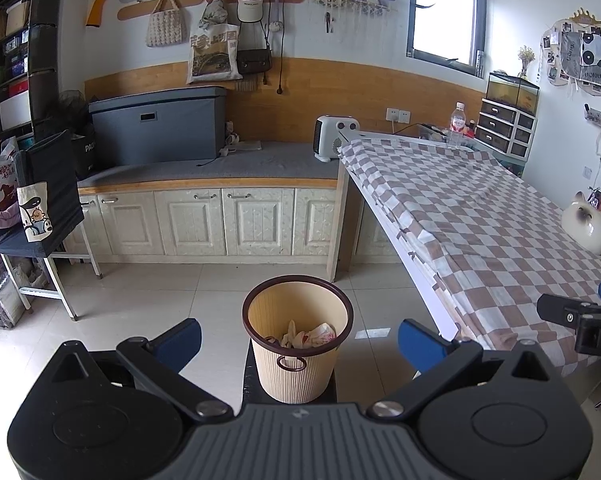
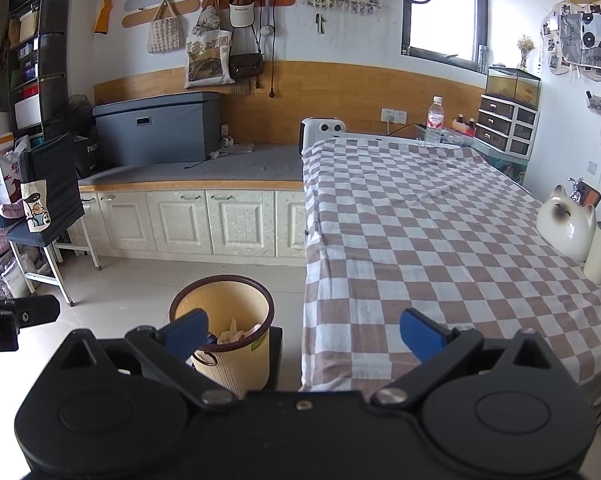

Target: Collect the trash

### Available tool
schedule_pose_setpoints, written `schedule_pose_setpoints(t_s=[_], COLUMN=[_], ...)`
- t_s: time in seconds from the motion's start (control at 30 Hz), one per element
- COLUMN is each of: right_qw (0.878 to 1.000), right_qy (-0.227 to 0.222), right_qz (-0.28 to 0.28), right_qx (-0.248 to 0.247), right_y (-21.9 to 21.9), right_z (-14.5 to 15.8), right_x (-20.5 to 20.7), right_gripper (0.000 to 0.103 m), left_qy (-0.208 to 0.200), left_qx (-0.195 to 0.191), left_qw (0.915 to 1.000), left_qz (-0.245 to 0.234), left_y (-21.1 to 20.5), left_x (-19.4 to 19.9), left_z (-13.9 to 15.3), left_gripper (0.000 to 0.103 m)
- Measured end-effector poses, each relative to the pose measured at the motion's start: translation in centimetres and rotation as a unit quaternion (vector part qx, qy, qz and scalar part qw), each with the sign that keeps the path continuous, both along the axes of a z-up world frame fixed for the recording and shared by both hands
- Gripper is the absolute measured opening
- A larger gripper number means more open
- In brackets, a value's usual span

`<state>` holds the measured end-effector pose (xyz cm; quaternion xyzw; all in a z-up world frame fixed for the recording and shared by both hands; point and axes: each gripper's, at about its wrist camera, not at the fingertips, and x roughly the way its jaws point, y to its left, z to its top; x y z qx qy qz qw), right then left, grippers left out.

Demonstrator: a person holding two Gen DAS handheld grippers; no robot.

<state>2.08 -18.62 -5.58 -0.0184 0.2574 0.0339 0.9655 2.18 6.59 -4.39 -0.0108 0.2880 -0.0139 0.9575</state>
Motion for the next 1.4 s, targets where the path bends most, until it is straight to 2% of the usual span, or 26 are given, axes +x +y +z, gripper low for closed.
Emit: schedule_pose_setpoints(t_s=[1.4], right_qw=[1.000], right_qy=[0.005], right_qz=[0.005], right_qx=[0.000], right_y=[-0.46], right_z=[-0.06], right_x=[0.41], right_gripper=[0.103], left_qy=[0.000], left_qx=[0.003], left_qw=[1.0000], left_qz=[-0.006], left_y=[-0.84], left_x=[0.19], left_z=[-0.14], left_gripper=[0.103])
